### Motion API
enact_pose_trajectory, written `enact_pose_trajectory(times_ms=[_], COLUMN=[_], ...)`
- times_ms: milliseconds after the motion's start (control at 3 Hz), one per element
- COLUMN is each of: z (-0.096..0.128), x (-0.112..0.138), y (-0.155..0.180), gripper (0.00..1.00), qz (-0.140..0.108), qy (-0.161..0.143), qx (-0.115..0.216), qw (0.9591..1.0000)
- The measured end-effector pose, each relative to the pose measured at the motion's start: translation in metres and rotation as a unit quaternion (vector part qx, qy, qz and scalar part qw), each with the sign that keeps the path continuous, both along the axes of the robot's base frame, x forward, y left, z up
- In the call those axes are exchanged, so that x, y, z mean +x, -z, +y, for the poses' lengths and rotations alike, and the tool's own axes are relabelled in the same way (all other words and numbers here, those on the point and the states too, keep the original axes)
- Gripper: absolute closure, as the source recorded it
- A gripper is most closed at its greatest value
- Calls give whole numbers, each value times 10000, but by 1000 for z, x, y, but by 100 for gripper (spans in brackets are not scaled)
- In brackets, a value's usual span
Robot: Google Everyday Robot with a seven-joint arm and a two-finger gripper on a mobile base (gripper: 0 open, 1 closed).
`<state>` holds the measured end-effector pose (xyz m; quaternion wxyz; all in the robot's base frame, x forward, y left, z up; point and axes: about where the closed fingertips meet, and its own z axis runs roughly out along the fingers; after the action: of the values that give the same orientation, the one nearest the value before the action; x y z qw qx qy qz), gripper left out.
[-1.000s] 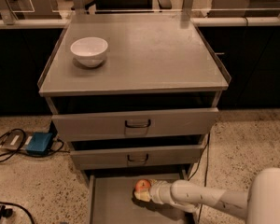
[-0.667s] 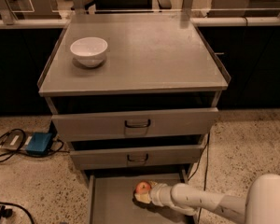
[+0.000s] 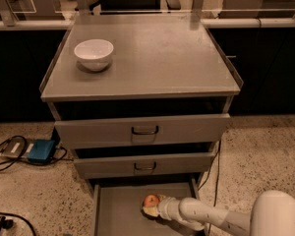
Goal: Place apple into bottom drawer
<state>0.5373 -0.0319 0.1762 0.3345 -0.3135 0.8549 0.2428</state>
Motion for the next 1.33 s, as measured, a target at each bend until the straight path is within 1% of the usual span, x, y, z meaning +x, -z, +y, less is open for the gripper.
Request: enact_pose_trajectory(times_ms=[333, 667, 1000, 1333], z=[-4, -3, -2, -2], x=[2, 4, 4, 4], y=[27, 42, 42, 42], gripper=[100, 100, 73, 50], qz=[191, 285, 284, 284], qy=[91, 115, 116, 116], qx=[-61, -82, -82, -82], qw=[9998, 9995, 9995, 9995])
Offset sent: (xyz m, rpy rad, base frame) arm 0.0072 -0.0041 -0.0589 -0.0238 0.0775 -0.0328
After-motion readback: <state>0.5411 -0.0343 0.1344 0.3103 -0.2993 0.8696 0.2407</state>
